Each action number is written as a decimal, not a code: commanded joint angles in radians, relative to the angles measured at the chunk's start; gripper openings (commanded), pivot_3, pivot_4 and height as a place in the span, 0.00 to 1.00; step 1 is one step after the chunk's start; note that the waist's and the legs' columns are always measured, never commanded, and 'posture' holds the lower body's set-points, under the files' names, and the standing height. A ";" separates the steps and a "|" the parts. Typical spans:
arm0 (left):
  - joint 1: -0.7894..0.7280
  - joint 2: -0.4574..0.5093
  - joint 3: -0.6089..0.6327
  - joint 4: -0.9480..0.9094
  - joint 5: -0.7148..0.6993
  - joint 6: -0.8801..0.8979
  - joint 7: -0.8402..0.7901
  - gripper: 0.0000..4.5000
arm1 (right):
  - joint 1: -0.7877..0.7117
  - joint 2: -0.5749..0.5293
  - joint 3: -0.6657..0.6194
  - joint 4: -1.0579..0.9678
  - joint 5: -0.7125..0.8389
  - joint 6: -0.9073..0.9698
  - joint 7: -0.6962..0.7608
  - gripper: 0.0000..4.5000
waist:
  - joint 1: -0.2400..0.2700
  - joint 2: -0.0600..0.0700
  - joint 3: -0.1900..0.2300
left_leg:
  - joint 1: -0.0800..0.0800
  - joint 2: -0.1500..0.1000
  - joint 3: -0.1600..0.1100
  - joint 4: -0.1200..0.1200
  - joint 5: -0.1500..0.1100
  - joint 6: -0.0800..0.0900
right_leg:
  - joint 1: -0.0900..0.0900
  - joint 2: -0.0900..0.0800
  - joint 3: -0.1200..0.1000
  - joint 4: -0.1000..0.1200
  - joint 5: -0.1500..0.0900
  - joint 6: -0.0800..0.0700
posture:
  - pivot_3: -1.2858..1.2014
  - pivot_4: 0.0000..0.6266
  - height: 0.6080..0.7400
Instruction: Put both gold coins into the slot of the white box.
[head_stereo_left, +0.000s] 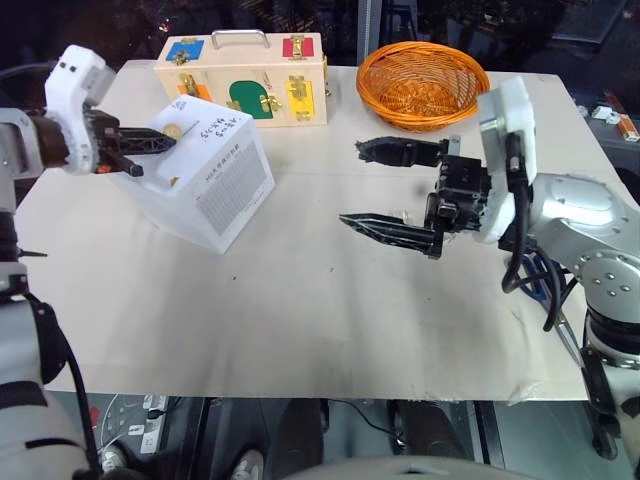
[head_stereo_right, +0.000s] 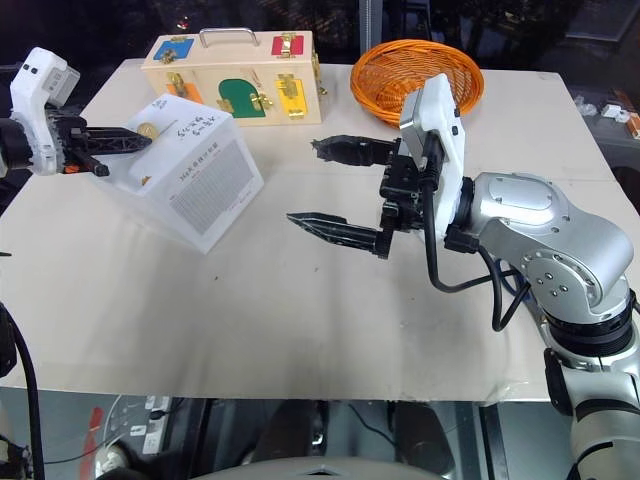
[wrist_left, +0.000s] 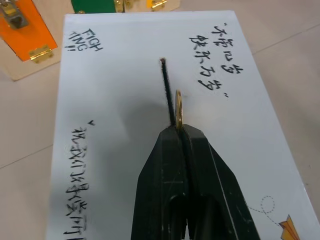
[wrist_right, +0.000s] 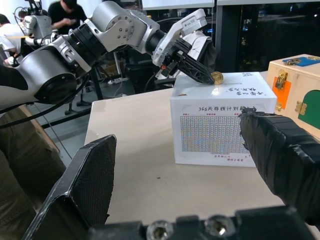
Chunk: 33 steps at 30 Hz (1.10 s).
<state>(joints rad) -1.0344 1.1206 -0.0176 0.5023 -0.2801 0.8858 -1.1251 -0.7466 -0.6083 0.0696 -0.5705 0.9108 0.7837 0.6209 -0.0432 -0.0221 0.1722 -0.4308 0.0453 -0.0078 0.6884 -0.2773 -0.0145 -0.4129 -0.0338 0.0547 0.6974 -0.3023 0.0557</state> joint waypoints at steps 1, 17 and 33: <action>-0.019 0.012 0.028 0.009 0.014 -0.005 0.015 0.00 | -0.006 0.002 -0.027 -0.024 0.001 -0.006 0.003 0.98 | 0.000 0.000 0.000 | 0.000 0.000 0.000 0.000 0.000 0.000 | 0.000 0.000 0.000 0.000 0.000 0.000 | 0.52 0.24 0.90; -0.008 0.021 0.019 -0.004 0.022 -0.004 -0.033 0.00 | -0.004 0.005 -0.027 -0.028 -0.004 -0.004 0.000 0.98 | 0.000 0.000 0.000 | 0.000 0.000 0.000 0.000 0.000 0.000 | 0.000 0.000 0.000 0.000 0.000 0.000 | 0.52 0.24 0.90; -0.003 0.019 0.020 -0.011 0.035 -0.007 -0.023 0.00 | -0.002 0.004 -0.024 -0.028 -0.011 -0.007 0.004 0.98 | 0.000 0.000 0.000 | 0.000 0.000 0.000 0.000 0.000 0.000 | 0.000 0.000 -0.001 0.000 0.000 0.000 | 0.52 0.24 0.90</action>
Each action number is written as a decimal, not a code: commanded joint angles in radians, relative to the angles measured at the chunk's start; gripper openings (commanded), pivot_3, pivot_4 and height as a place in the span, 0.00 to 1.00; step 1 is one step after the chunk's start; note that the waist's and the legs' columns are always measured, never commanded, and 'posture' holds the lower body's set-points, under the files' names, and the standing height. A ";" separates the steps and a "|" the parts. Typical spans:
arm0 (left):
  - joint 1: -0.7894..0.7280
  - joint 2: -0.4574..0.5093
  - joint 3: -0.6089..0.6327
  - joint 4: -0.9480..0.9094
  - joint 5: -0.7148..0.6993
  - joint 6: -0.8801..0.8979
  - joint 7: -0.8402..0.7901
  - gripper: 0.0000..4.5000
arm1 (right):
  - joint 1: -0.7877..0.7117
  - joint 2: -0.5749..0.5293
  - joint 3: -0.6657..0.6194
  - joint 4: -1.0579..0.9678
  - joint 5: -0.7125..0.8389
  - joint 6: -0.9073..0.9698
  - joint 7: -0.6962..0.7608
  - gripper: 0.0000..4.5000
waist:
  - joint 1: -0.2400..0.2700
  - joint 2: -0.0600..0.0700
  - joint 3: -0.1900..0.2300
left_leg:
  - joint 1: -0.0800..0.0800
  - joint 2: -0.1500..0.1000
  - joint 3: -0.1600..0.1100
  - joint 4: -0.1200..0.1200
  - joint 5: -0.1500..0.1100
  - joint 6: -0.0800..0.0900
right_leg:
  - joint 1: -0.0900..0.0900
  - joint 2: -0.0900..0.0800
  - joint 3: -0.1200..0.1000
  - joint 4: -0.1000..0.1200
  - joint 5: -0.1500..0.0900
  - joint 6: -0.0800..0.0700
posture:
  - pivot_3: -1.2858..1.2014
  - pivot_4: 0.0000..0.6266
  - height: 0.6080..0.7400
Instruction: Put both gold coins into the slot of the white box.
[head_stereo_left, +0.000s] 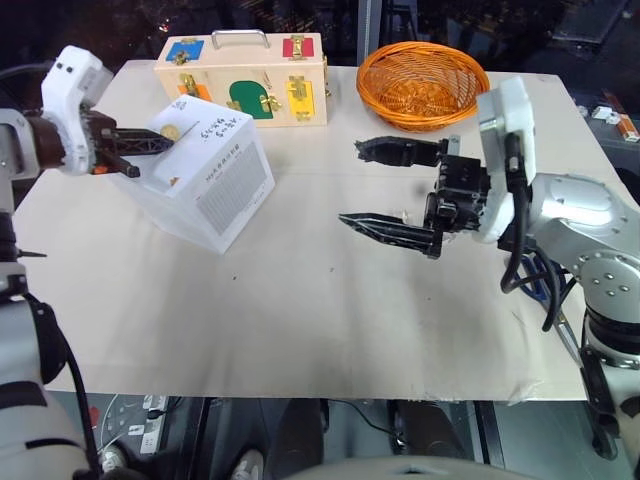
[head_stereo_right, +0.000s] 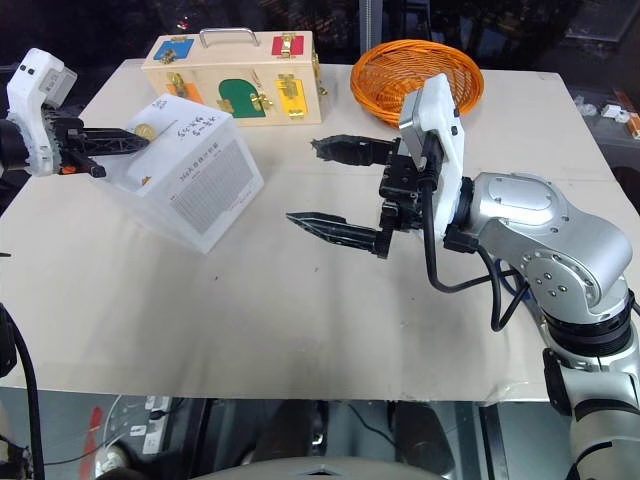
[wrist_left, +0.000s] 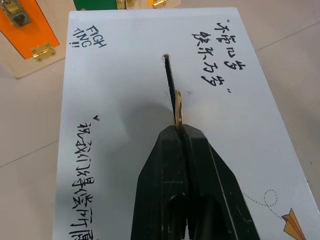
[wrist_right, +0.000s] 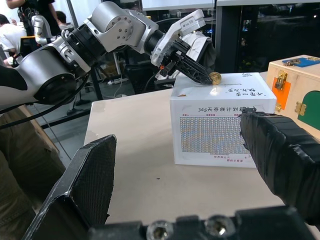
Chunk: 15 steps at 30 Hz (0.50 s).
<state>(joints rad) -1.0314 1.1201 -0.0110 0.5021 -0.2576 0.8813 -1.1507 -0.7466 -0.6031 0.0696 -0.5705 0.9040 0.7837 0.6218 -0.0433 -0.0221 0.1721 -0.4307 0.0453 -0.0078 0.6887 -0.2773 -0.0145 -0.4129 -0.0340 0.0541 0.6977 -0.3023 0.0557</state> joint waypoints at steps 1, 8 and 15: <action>-0.005 0.019 0.014 -0.014 0.010 -0.002 0.000 0.00 | -0.002 -0.001 -0.024 -0.028 -0.005 -0.007 0.004 0.98 | 0.000 0.000 0.000 | 0.000 0.000 0.000 0.000 0.000 0.000 | 0.000 0.000 0.000 0.000 0.000 0.000 | 0.52 0.24 0.90; 0.003 0.021 0.011 -0.021 0.007 0.007 -0.011 0.00 | -0.002 0.000 -0.023 -0.026 -0.007 -0.007 0.005 0.98 | 0.000 0.000 0.000 | 0.000 0.000 0.000 0.000 0.000 0.000 | 0.000 0.000 0.000 0.000 0.000 0.000 | 0.52 0.24 0.90; -0.006 0.015 0.024 -0.009 0.015 -0.006 0.021 0.58 | -0.002 0.001 -0.023 -0.025 -0.007 -0.004 0.005 1.00 | 0.000 0.000 0.000 | 0.000 0.000 0.000 0.000 0.000 0.000 | 0.000 0.000 0.000 0.000 0.000 0.000 | 0.52 0.24 0.90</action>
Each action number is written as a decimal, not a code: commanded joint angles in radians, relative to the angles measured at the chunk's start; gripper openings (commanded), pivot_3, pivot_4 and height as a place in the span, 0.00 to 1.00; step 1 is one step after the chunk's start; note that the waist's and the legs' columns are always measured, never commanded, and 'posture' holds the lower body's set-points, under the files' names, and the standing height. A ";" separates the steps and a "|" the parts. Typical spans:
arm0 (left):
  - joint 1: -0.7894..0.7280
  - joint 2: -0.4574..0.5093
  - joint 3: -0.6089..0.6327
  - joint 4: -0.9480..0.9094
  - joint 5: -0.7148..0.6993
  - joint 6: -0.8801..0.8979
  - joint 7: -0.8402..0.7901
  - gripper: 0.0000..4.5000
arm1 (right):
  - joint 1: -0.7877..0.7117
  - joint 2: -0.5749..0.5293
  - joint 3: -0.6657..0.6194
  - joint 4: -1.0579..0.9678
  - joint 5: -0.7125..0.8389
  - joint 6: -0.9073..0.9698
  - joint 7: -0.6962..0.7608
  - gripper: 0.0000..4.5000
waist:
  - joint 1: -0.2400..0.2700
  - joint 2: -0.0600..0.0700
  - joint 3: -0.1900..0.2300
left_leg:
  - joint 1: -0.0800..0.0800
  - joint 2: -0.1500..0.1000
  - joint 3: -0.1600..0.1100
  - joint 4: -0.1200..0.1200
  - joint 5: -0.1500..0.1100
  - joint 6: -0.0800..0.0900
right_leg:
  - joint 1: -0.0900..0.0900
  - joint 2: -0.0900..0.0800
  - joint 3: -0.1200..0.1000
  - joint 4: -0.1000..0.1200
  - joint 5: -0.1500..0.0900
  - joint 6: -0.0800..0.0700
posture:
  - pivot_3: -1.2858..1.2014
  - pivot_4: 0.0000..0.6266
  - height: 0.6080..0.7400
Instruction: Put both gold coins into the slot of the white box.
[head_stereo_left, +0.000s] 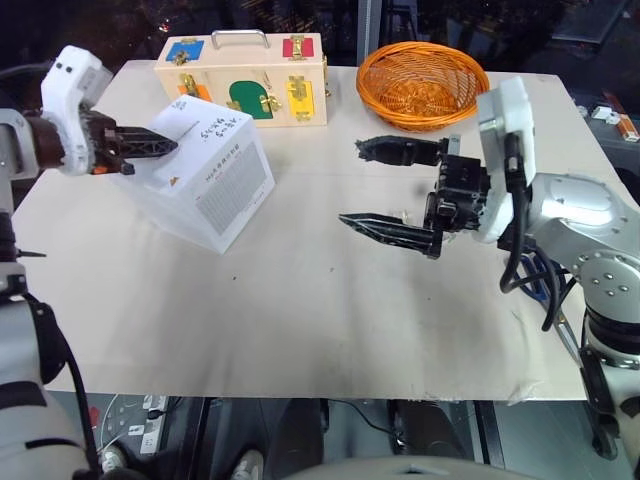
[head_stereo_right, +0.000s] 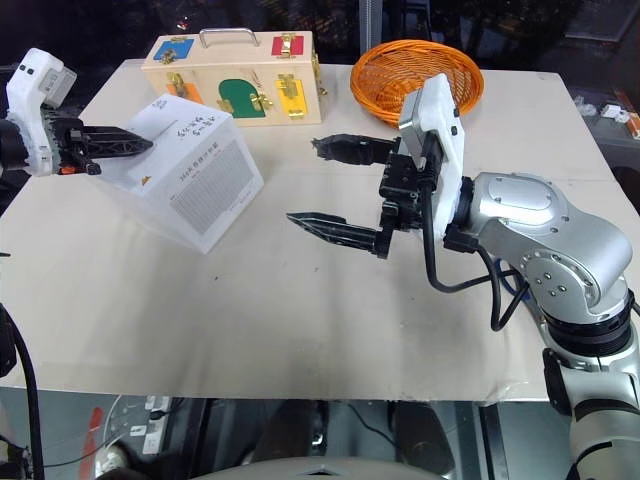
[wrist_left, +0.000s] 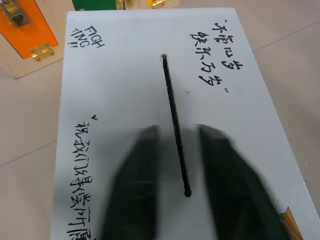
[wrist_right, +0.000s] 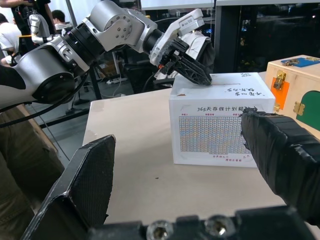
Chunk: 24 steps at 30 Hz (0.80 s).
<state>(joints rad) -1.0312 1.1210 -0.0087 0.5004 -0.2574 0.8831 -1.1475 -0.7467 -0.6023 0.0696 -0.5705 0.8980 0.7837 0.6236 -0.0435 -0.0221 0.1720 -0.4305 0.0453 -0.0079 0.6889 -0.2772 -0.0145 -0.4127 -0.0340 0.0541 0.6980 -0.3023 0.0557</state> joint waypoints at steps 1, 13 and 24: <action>-0.008 0.013 0.027 -0.005 0.013 -0.010 0.025 0.67 | -0.001 0.000 -0.023 -0.026 -0.001 -0.004 0.003 1.00 | 0.000 0.000 0.000 | 0.000 0.000 0.000 0.000 0.000 0.000 | 0.000 0.000 0.000 0.000 0.000 0.000 | 0.52 0.24 0.90; 0.223 -0.239 0.484 -0.744 -0.650 0.398 0.116 0.78 | 0.194 0.004 0.064 0.082 -0.351 0.120 -0.356 1.00 | 0.002 -0.003 -0.002 | -0.002 -0.002 -0.006 0.003 0.000 0.000 | 0.001 -0.005 -0.002 0.001 0.000 0.000 | 0.52 0.24 0.90; 0.631 -0.336 0.442 -1.139 -0.672 0.244 0.338 0.80 | 0.169 0.241 0.044 0.324 -0.483 0.160 -0.488 0.75 | -0.021 -0.001 -0.002 | 0.009 -0.002 0.000 0.001 0.002 -0.003 | 0.003 -0.002 0.007 0.010 0.000 0.000 | 0.52 0.24 0.90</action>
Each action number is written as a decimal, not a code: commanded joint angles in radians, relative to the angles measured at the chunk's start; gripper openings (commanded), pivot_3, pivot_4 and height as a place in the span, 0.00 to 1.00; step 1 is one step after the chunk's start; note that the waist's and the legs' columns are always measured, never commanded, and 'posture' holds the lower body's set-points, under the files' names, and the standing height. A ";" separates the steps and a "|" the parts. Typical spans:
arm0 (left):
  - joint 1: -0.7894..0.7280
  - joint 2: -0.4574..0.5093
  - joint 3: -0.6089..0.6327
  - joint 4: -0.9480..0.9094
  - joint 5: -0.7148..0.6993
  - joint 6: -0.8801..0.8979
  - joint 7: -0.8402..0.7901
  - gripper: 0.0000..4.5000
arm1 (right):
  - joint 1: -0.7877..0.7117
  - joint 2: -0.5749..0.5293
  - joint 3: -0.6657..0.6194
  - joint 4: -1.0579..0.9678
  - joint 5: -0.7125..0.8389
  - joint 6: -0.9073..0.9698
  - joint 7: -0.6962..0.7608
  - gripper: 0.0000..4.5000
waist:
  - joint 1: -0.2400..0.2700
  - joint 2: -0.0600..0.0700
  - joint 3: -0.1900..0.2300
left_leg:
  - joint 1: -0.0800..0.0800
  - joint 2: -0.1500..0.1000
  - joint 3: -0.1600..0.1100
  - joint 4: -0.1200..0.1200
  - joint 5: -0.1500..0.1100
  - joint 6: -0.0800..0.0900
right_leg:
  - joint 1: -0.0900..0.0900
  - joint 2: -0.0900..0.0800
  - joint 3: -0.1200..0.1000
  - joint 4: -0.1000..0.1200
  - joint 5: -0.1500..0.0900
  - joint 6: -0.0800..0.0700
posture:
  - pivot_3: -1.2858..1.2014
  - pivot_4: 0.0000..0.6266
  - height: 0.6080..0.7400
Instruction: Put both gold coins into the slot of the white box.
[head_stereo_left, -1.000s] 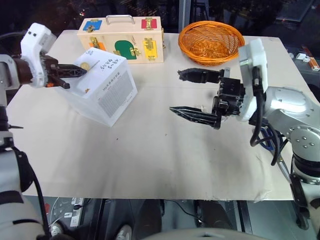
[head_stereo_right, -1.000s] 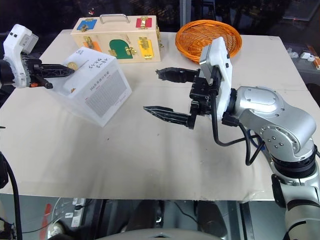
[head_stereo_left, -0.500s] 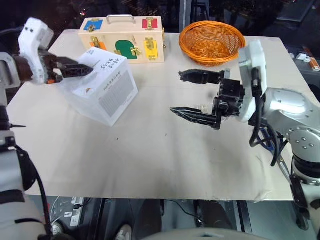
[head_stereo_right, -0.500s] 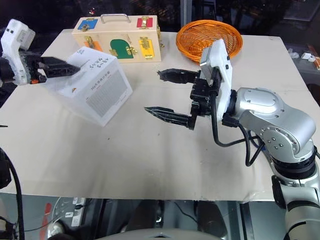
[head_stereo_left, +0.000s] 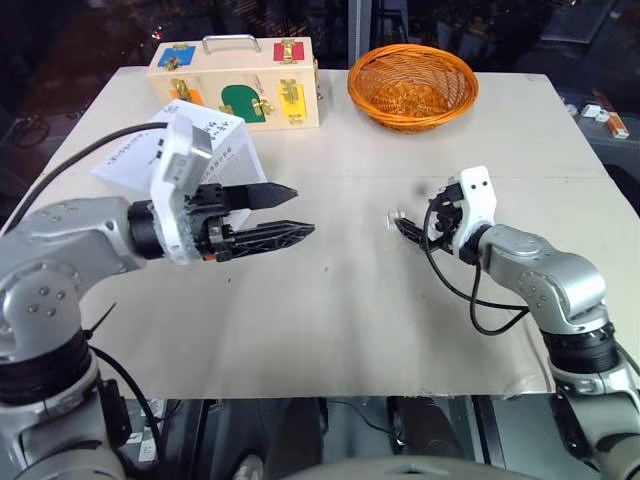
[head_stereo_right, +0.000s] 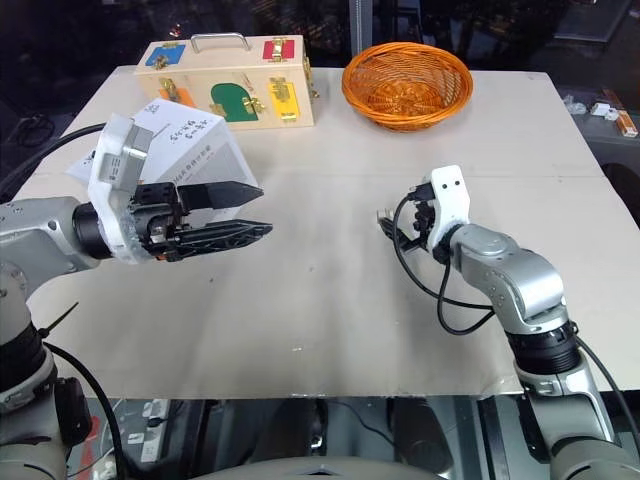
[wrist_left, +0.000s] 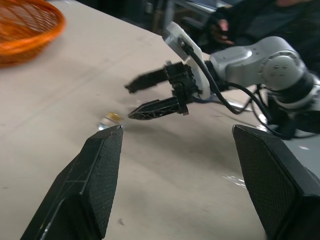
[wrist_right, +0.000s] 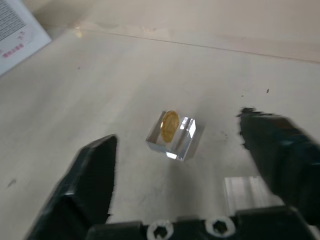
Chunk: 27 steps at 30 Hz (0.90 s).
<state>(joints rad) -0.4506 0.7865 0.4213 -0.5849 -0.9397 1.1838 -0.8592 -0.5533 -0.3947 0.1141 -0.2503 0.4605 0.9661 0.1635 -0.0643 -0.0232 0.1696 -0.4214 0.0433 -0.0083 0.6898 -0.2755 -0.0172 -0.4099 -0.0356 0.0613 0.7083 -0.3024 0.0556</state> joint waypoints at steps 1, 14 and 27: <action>0.073 0.002 0.014 -0.059 0.007 -0.067 0.055 0.80 | -0.028 0.047 -0.002 0.006 -0.056 -0.021 -0.033 0.75 | 0.000 0.000 0.000 | 0.001 0.000 0.000 0.000 0.000 0.000 | 0.000 0.000 0.000 0.000 0.000 0.000 | 0.52 0.24 0.90; 0.166 0.063 0.020 -0.040 -0.017 -0.161 0.098 0.80 | -0.058 0.148 -0.009 0.041 -0.134 0.003 -0.033 0.63 | 0.006 0.000 0.000 | 0.002 0.000 0.001 -0.002 0.000 0.000 | 0.000 0.000 0.001 0.000 0.000 0.000 | 0.52 0.24 0.90; 0.180 0.089 0.013 -0.035 -0.069 -0.174 0.131 0.80 | -0.063 0.171 -0.007 0.034 -0.165 0.037 -0.006 0.41 | 0.006 0.000 0.000 | 0.002 0.000 0.001 -0.002 0.000 0.000 | 0.000 0.000 0.001 0.000 0.000 0.000 | 0.52 0.24 0.90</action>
<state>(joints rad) -0.2706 0.8612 0.4223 -0.6148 -0.9863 1.0313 -0.7334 -0.5979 -0.2281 0.1178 -0.1780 0.2976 1.0020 0.1484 -0.0586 -0.0231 0.1697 -0.4190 0.0434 -0.0070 0.6875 -0.2756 -0.0170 -0.4097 -0.0353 0.0627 0.7084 -0.3026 0.0553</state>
